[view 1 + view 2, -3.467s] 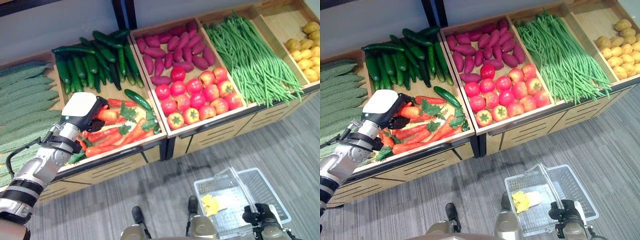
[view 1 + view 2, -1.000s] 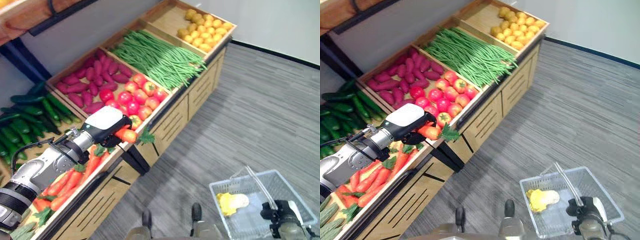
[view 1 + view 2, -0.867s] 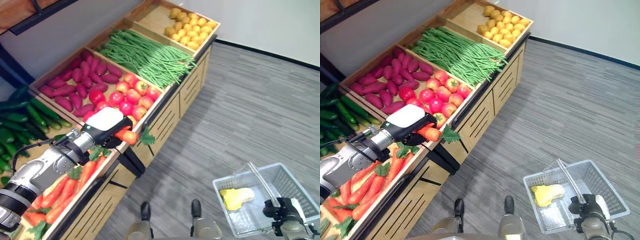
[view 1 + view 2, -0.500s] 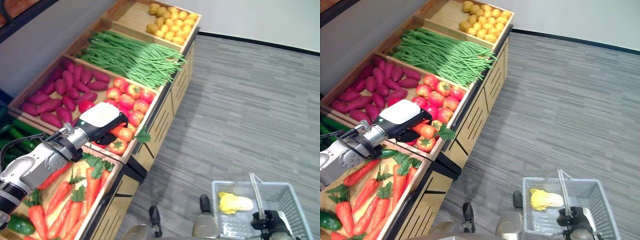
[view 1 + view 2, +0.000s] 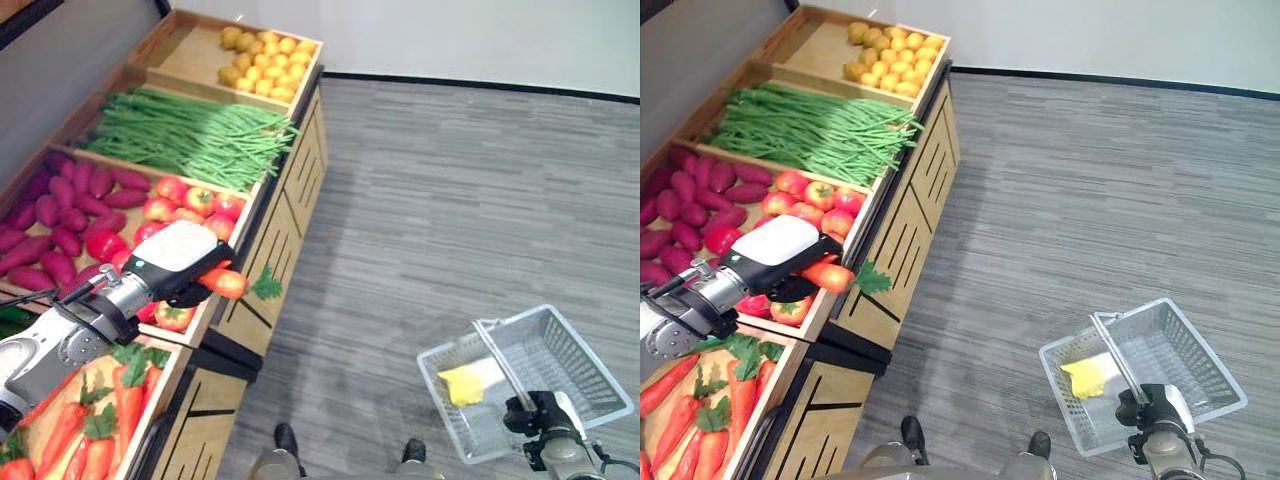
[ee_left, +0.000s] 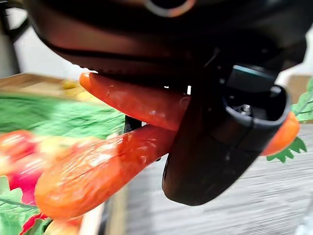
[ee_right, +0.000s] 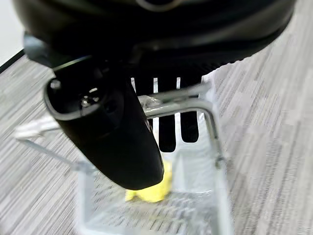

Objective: Get the vegetables into the basket

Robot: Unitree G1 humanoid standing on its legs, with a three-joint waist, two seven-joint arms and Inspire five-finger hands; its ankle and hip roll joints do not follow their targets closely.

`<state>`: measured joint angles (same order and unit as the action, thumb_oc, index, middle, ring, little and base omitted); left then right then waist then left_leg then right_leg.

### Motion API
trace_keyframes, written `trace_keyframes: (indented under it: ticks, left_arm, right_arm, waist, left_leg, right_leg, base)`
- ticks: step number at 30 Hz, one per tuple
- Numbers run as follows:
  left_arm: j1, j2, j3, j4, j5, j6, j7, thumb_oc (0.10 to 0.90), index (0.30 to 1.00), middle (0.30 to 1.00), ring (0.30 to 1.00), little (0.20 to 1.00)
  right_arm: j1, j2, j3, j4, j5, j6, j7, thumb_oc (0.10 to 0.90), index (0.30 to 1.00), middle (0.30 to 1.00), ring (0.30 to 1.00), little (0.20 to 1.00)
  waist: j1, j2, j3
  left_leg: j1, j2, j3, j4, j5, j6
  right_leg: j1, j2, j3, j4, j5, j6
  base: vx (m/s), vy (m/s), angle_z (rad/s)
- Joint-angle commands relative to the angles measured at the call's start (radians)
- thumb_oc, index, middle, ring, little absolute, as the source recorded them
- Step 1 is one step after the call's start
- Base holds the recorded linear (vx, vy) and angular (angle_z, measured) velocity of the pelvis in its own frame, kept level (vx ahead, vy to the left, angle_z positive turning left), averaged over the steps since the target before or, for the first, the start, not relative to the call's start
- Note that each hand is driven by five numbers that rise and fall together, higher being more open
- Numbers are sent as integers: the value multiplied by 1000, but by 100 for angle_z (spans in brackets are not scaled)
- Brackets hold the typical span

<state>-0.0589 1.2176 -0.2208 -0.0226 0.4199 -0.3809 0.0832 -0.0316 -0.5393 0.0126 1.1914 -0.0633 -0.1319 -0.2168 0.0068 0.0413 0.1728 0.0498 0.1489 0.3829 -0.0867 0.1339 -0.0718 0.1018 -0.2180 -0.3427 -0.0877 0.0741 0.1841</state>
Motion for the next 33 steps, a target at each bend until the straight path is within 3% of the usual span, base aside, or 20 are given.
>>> trace_keyframes:
  ticks: [1,4,9,11,13,19,33]
  left_arm:
    - [-120,20,139,38,-72,5,53,400,300,300,300,300]
    - [-121,11,130,36,-77,-1,54,400,300,300,300,300]
    - [-215,-29,8,47,-87,-26,68,400,300,300,300,300]
    - [-261,-44,-35,32,-88,-32,68,400,300,300,300,300]
    - [-304,-64,-80,13,-97,-44,71,400,300,300,300,300]
    - [-398,-102,-183,-40,-115,-65,55,400,300,300,300,300]
    - [-595,-269,-377,-46,-127,-75,52,400,300,300,300,300]
  right_arm:
    - [-12,-90,4,-18,4,-38,-36,400,300,300,300,300]
    - [-27,-129,32,-72,-26,-43,-34,400,300,300,300,300]
    - [-125,-240,73,-180,-43,-67,-56,400,300,300,300,300]
    - [-153,-269,80,-215,-36,-77,-63,400,300,300,300,300]
    - [-165,-300,102,-340,-42,-92,-57,400,300,300,300,300]
    - [-227,-316,183,-484,-28,-121,-21,400,300,300,300,300]
    - [-431,-274,313,-531,-47,-126,-52,400,300,300,300,300]
  waist:
    - [2,-25,-20]
    - [0,-17,-14]
    - [3,-7,-4]
    - [-3,-5,-3]
    - [-23,0,-20]
    - [-37,1,-35]
    - [-41,7,-50]
  left_leg:
    - [-17,-20,-44,0,-38,-50]
    - [-12,-1,-57,0,-24,-64]
    - [-46,-18,-194,-1,-24,-74]
    - [-66,-19,-218,-1,-13,-79]
    - [-57,-10,-187,-1,-19,-75]
    - [-12,-10,-127,-1,-46,-70]
    - [-3,-9,-117,-1,-56,-67]
  right_leg:
    - [-37,-12,5,10,6,38]
    - [-44,14,31,6,-6,23]
    - [-70,27,65,0,-5,15]
    - [-82,21,68,0,7,14]
    - [-86,21,75,0,8,16]
    - [-90,18,121,0,16,19]
    - [-83,10,121,0,18,24]
  base:
    - [-15,-127,-12]
    - [-43,-174,-12]
    - [-28,-86,-29]
    - [-32,-15,-12]
    - [64,11,-9]
    - [51,34,-29]
    - [8,7,-4]
